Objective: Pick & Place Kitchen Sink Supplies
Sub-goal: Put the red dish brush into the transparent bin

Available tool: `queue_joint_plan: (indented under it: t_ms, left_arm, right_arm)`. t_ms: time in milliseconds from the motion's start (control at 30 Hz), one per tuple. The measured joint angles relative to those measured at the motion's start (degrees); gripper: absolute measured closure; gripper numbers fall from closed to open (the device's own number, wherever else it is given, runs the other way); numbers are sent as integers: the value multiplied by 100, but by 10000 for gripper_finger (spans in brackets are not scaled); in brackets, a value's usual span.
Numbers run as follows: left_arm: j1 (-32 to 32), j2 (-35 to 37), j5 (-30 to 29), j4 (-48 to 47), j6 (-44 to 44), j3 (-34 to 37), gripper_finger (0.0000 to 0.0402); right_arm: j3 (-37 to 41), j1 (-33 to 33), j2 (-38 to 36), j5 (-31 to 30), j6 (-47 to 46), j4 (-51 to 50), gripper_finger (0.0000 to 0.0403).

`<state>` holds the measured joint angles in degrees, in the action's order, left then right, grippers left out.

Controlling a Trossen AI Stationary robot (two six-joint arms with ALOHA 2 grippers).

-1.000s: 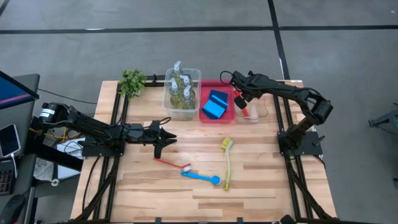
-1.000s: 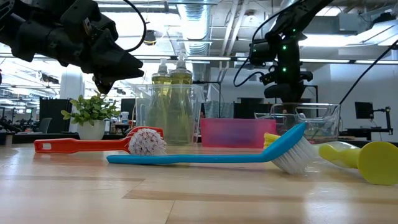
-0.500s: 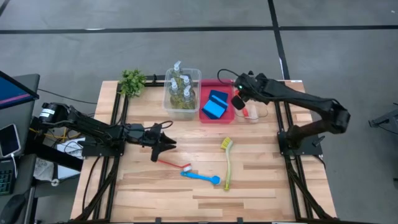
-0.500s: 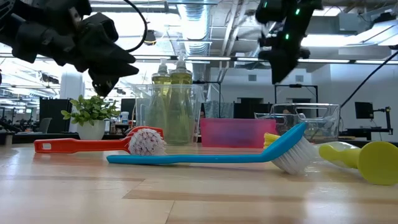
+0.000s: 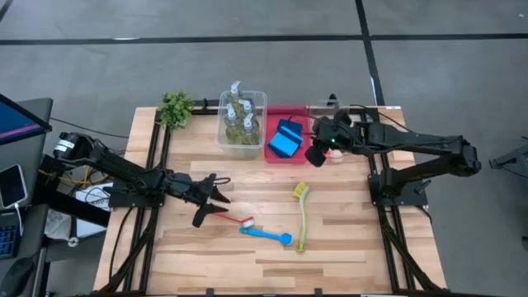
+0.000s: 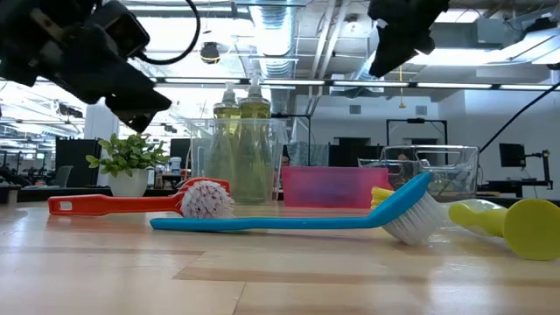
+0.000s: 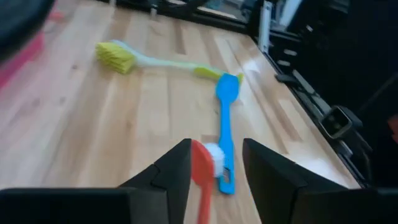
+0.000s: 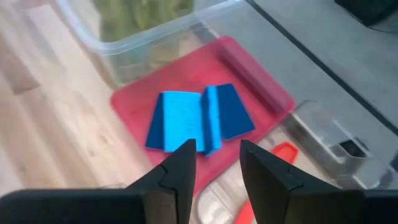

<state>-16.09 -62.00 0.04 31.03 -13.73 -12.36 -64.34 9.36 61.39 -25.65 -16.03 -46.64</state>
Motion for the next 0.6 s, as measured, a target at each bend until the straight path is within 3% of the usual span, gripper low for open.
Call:
queue_joint_plan:
  t_ms: [133, 300, 400, 600]
  left_arm:
    - [-328, 0, -52, -293, 2, -2, 228]
    - [-725, -65, -595, -709, 27, -2, 202]
    - [-846, -245, -928, -700, 136, -2, 196]
    - [-871, -837, -946, -673, 192, -2, 195]
  right_arm:
    - [0, -375, 77, -144, -57, -8, 286]
    - [0, -719, 279, -315, -102, -44, 286]
    - [0, -848, 438, -319, -161, -45, 286]
    - [0, -1068, 730, -339, -164, -41, 286]
